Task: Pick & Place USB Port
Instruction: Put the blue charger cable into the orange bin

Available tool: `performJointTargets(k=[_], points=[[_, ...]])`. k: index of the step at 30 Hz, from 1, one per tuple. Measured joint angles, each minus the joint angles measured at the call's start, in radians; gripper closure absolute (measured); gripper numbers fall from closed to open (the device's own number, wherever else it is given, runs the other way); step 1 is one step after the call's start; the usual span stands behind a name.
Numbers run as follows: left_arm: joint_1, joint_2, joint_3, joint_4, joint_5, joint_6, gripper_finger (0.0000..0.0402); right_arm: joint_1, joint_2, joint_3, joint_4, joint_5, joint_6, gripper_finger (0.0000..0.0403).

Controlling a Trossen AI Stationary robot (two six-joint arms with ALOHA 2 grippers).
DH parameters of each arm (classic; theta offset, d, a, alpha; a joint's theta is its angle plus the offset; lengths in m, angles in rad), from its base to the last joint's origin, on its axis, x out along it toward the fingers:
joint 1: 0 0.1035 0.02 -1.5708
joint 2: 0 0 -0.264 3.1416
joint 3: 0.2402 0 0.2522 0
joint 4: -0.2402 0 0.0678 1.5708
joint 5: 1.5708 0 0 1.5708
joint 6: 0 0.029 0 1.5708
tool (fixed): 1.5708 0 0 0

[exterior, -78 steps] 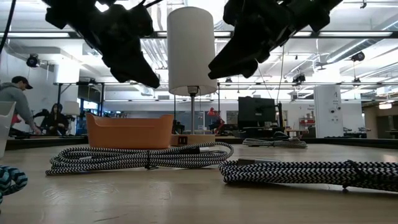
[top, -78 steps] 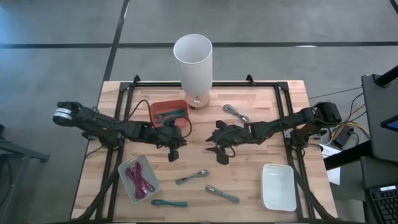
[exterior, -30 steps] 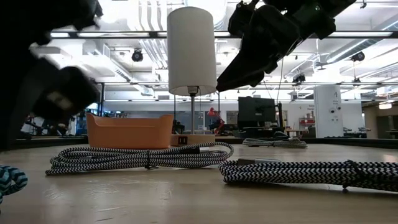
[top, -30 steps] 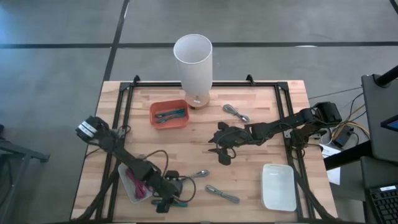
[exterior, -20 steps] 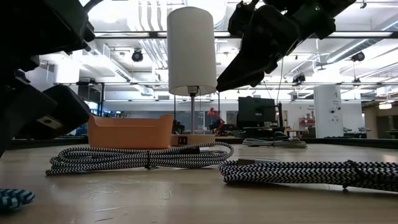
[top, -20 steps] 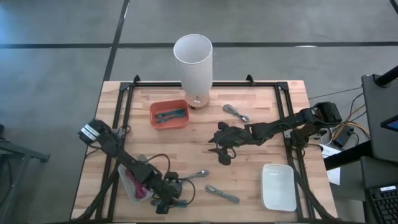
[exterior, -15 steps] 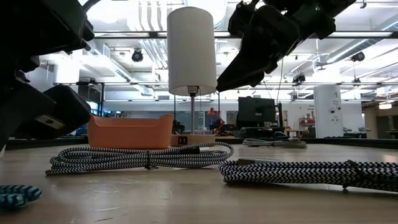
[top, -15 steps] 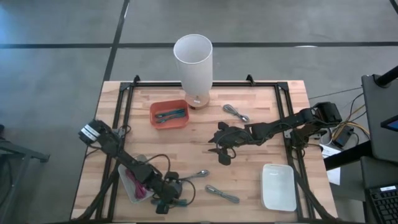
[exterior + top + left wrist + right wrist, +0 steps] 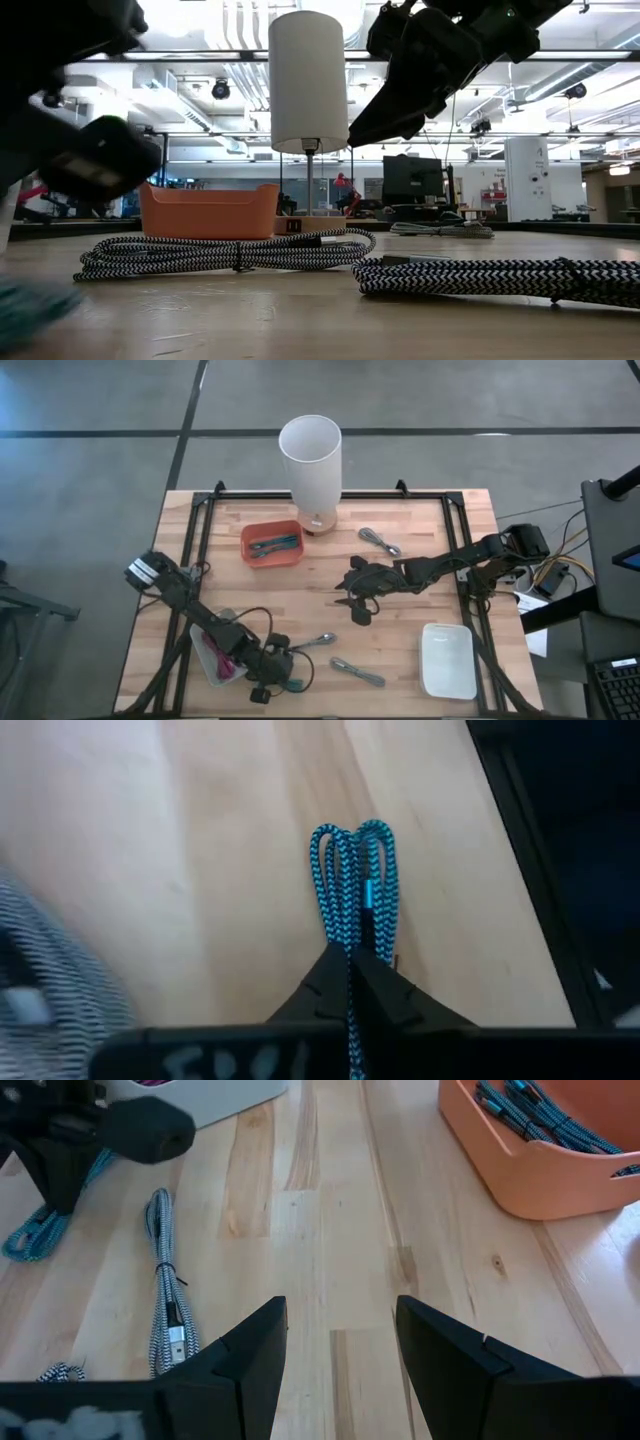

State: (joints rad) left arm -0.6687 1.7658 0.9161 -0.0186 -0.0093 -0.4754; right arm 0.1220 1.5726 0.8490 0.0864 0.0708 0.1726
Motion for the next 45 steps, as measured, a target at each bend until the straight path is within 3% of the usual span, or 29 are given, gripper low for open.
performJointTargets(k=[11, 20, 26, 33, 40, 45], points=[[0.01, -0.051, 0.0, -0.008, -0.041, 0.002, 0.0401, 0.0, 0.0, 0.0, 0.0, 0.0, 0.0, 0.0216], [0.082, -0.168, 0.001, -0.188, -0.332, 0.028, 0.0401, 0.0, 0.0, 0.0, 0.001, 0.0, 0.0, 0.0216], [0.161, -0.323, 0.001, -0.239, -0.471, 0.188, 0.0401, 0.0, 0.0, 0.0, 0.001, 0.0, 0.0, 0.0216], [0.334, -0.472, -0.002, -0.396, -0.574, 0.412, 0.0401, 0.0, 0.0, 0.0, 0.002, 0.0, 0.0, 0.0216], [0.599, -0.493, -0.027, -0.472, -0.573, 0.533, 0.0401, 0.0, 0.0, 0.0, 0.002, 0.006, 0.0, 0.0216], [0.768, -0.479, -0.07, -0.47, -0.487, 0.59, 0.0401, 0.0, 0.0, 0.0, 0.001, 0.008, 0.0, 0.0216]])
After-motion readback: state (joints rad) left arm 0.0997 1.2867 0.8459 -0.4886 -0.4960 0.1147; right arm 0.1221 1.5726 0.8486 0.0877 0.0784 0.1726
